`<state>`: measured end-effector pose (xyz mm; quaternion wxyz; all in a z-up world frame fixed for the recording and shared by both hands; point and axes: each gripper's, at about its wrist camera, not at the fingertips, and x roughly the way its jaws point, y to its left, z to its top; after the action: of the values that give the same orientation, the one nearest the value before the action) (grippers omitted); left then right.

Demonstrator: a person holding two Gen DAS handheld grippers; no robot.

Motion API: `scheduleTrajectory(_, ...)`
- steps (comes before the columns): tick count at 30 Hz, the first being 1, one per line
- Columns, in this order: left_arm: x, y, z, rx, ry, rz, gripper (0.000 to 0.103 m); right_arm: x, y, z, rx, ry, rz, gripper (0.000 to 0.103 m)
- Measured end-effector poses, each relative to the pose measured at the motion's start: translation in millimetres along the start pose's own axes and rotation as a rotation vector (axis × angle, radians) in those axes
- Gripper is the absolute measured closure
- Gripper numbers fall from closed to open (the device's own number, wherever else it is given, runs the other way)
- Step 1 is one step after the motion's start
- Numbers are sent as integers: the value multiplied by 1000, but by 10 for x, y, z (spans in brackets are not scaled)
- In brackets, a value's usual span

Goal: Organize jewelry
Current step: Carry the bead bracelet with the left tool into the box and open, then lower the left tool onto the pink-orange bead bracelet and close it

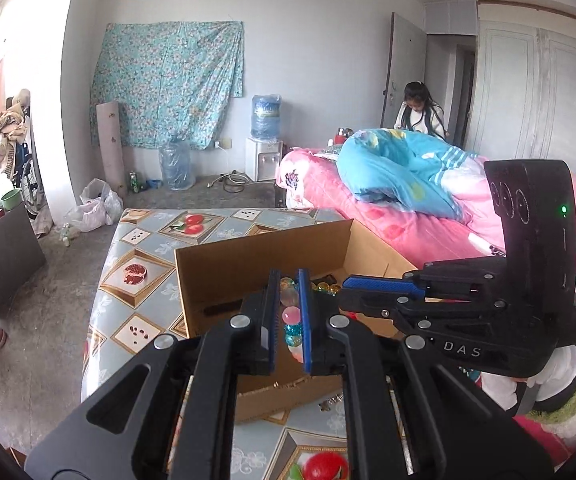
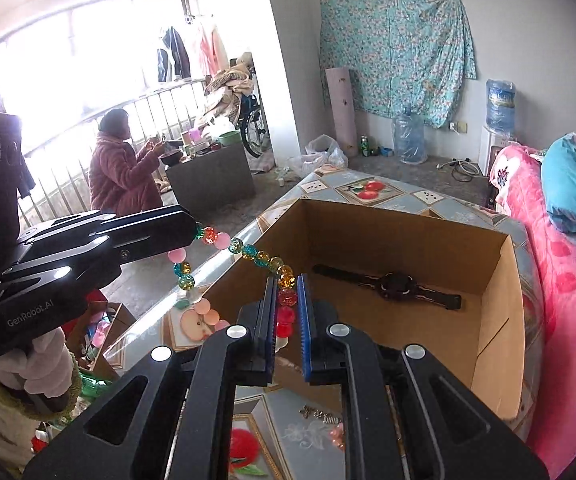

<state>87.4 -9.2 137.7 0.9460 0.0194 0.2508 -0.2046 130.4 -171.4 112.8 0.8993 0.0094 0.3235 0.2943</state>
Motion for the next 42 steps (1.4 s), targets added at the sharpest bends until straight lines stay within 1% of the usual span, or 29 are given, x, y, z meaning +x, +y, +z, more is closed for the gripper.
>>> scheduleTrajectory(4,453,125,39,-22,95,-7,95,450,-198,147,33,118,21,93)
scheduleTrajectory(10,1019,315,-161,-43,259,7,95,1096,-394,167,61,327,52,93)
scheduleTrajectory(14,1300,431,-272,-55,361,30,95,1396,-501,147,104,446,64,93)
scheduleTrajectory(16,1368,462,-309,-62,388,42,94,1511,-534,143,134,496,87,92)
scheduleTrajectory(18,1383,495,-325,-67,394,51,94,1568,-548,155,146,512,98,92)
scheduleTrajectory(21,1355,515,-333,-73,378,65,93,1549,-539,179,136,493,95,92)
scheduleTrajectory(25,1211,519,-314,-82,332,86,93,1351,-517,205,116,418,80,92)
scheduleTrajectory(28,952,441,-251,-61,245,94,93,1048,-492,202,98,329,75,92)
scheduleTrajectory(30,721,364,-209,-43,173,82,91,749,-476,173,79,249,56,91)
scheduleTrajectory(32,474,263,-218,-30,108,66,82,411,-451,108,62,169,35,81)
scheduleTrajectory(33,359,211,-236,-26,82,50,80,262,-444,63,58,131,25,69)
scheduleTrajectory(34,258,163,-259,-22,64,34,78,111,-429,10,51,95,13,63)
scheduleTrajectory(35,158,108,-304,-20,47,17,75,-41,-398,-74,34,62,-5,62)
scheduleTrajectory(36,82,54,-350,-20,37,-1,74,-152,-377,-124,19,39,-25,61)
scheduleTrajectory(38,-48,-57,-485,-18,31,-48,71,-355,-312,-337,-8,1,-65,60)
scheduleTrajectory(40,-94,-163,-640,-15,51,-76,71,-465,-273,-563,-13,-8,-82,60)
scheduleTrajectory(42,-45,-240,-805,-16,92,-79,71,-483,-252,-782,10,8,-103,60)
